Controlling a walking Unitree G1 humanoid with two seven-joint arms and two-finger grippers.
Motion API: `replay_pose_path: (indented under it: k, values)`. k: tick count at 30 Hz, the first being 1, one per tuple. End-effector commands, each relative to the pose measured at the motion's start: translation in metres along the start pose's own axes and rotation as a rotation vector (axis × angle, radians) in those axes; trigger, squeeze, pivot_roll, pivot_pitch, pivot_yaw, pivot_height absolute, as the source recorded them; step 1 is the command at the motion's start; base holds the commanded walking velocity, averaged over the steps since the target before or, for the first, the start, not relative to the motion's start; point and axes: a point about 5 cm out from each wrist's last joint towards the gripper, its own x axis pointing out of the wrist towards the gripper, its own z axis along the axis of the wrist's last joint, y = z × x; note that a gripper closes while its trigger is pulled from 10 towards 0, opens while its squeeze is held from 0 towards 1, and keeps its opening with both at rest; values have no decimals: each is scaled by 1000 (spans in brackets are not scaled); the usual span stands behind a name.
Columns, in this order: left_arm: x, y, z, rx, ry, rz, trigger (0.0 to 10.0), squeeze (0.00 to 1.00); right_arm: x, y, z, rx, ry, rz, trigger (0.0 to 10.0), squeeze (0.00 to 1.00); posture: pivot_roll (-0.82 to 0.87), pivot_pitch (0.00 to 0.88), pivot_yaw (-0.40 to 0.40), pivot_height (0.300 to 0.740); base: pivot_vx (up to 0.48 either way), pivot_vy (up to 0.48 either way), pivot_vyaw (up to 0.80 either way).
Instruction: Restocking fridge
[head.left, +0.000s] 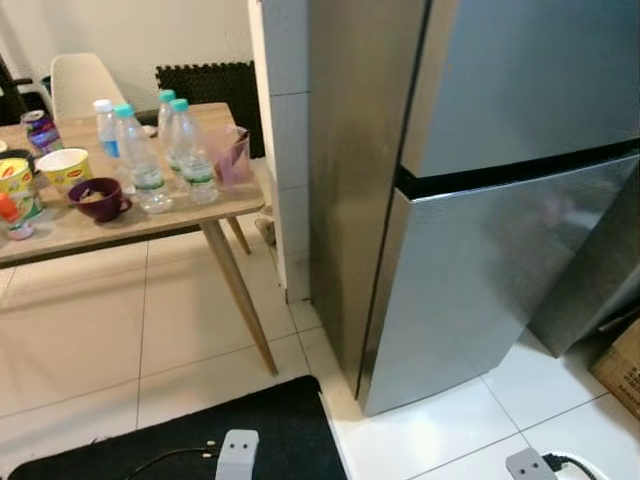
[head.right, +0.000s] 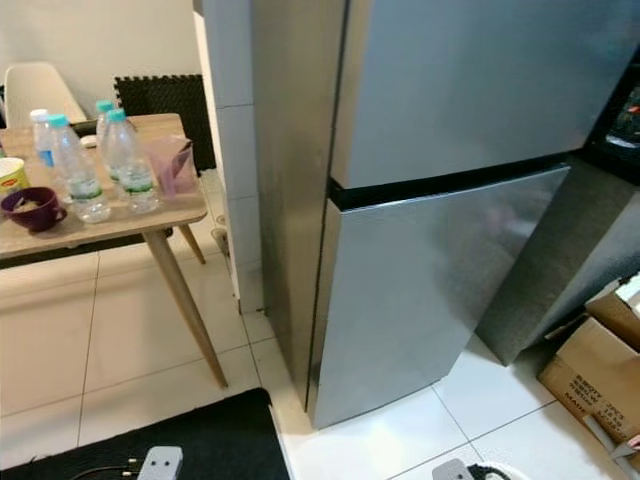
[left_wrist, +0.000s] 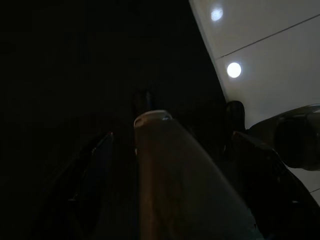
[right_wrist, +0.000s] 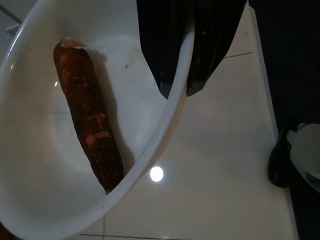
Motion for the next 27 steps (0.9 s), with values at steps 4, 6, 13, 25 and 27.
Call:
replay_pose_path:
  k: [4, 6, 13, 25, 27]
  values:
    - [0, 1, 3, 1, -9, 6, 10000, 0, 0, 1, 3, 10, -14, 3, 10000, 0, -60, 0, -52, 740, 0, 0, 0]
    - [0, 1, 3, 0, -10, 7, 10000, 0, 0, 1, 3, 8, -14, 3, 10000, 0, -60, 0, -51, 740, 0, 0, 0]
    - [1, 3, 20, -65, -92, 5, 10000, 0, 0, 0, 4, -2, -6, -17, 10000, 0, -58, 0, -54, 740, 0, 0, 0]
    - [3, -4, 41, -43, -137, -42, 10000, 0, 1, 0, 6, -3, -8, -31, 10000, 0, -60, 0, -50, 740, 0, -192, 0]
    - [3, -5, 38, -48, -129, -45, 10000, 0, 1, 0, 5, -5, -7, -28, 10000, 0, -59, 0, -50, 740, 0, -469, 0]
